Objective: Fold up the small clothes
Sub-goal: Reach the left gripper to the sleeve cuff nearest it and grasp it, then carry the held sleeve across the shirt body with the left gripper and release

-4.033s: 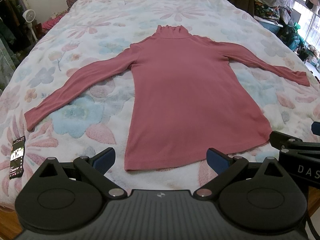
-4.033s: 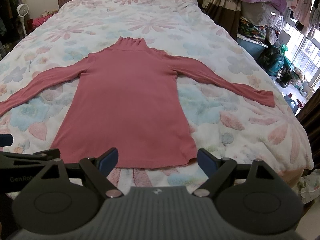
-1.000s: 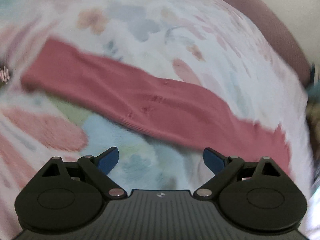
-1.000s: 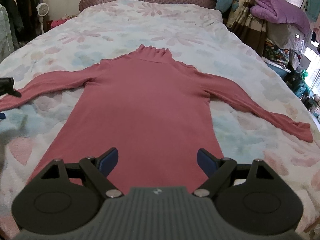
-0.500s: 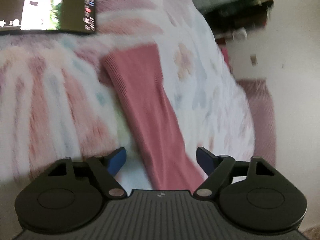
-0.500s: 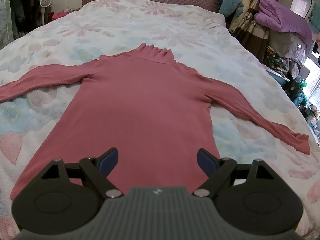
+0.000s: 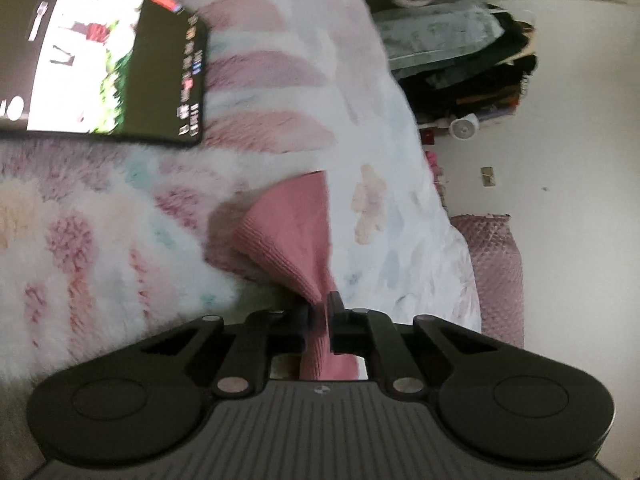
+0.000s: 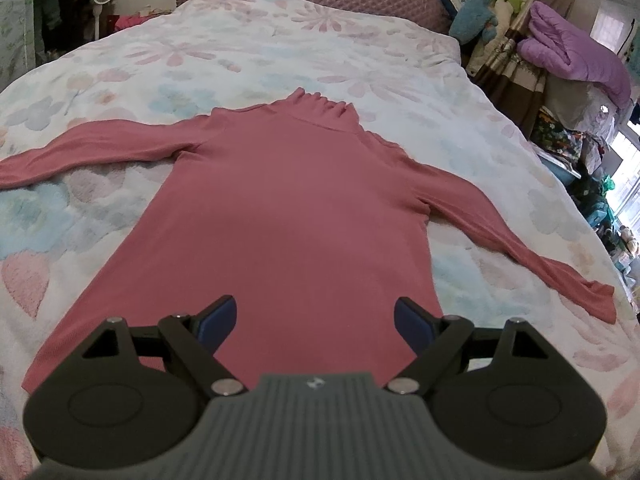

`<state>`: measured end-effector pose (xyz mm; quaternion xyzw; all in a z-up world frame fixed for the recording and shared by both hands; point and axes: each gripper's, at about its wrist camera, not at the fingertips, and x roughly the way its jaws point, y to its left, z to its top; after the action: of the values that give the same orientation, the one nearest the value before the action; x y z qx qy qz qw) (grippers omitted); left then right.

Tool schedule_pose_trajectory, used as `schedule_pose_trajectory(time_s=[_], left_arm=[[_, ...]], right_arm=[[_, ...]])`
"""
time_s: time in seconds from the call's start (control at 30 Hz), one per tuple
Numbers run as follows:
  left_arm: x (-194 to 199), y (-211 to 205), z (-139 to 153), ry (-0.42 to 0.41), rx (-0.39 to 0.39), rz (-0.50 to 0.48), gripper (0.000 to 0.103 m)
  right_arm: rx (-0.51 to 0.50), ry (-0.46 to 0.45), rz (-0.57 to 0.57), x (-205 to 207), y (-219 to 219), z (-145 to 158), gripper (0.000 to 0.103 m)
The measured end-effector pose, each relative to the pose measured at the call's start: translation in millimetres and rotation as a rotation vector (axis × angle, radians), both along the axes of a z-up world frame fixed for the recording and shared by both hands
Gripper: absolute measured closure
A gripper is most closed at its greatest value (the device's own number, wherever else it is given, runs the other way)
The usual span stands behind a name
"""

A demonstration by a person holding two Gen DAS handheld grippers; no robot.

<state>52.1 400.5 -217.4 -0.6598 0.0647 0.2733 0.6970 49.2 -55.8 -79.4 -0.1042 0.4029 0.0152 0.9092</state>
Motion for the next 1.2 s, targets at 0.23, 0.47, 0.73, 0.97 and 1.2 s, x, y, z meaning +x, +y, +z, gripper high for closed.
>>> schedule_pose_trajectory(time_s=[0.23,0.47,0.73,0.97,1.2], left_arm=[[18,-12,46,0.008,0.157,-0.075,0.097],[70,-71,133,-0.004,0.418,-0.27,0.097],[163,-228,228,-0.024,0.858,-0.604,0.097],[214,-421,214,0.024,1.167,-1.005,0.097],[241,-560,87,0.346,1.338,-1.373,0.096]], right_arm=[[0.001,-0.012,-0.044,-5,-20,4,0.021],[0.035,-0.03,-0.106,-13,-48,7,0.021],[0.08,-0.038,-0.178,-20,-92,6,0.021],[0.12,-0.054,-0.288,-24,-152,1,0.021],[0.118,-0.059,-0.371,-26,-206,-5,0.021]])
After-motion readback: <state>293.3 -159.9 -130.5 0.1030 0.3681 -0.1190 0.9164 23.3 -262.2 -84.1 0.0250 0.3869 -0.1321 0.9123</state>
